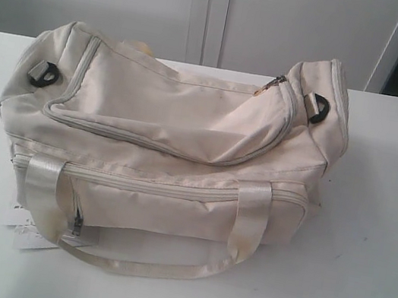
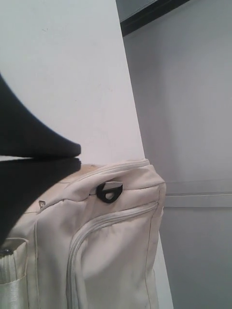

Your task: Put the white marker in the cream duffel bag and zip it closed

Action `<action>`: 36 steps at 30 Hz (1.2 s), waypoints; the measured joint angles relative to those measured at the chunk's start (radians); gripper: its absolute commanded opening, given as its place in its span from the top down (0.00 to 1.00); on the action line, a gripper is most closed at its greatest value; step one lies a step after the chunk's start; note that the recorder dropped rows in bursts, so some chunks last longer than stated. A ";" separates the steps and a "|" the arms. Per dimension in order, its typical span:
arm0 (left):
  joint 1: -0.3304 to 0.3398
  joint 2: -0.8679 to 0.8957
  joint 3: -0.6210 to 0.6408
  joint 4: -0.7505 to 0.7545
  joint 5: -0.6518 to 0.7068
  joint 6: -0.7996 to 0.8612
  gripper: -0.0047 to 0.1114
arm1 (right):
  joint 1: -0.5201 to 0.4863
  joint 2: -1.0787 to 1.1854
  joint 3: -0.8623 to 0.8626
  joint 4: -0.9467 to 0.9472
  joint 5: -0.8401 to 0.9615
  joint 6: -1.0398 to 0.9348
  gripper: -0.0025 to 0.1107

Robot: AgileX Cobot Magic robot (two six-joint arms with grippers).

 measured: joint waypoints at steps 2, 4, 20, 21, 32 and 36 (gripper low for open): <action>0.000 -0.012 0.004 0.007 0.002 -0.013 0.96 | 0.000 0.000 0.000 0.000 0.000 0.000 0.98; 0.000 -0.035 0.016 0.051 0.002 -0.059 0.96 | 0.000 0.000 0.000 0.000 0.002 0.000 0.98; 0.082 -0.323 0.215 0.087 0.097 -0.093 0.96 | 0.000 0.000 0.000 0.000 0.002 0.000 0.98; 0.094 -0.341 0.234 0.087 0.098 -0.093 0.96 | 0.000 0.000 0.000 0.000 0.002 0.000 0.98; 0.153 -0.489 0.496 0.070 0.031 -0.090 0.96 | 0.000 0.000 0.000 0.001 0.002 0.000 0.98; 0.153 -0.489 0.507 0.065 0.006 -0.090 0.96 | 0.000 0.000 0.000 0.001 0.002 0.000 0.98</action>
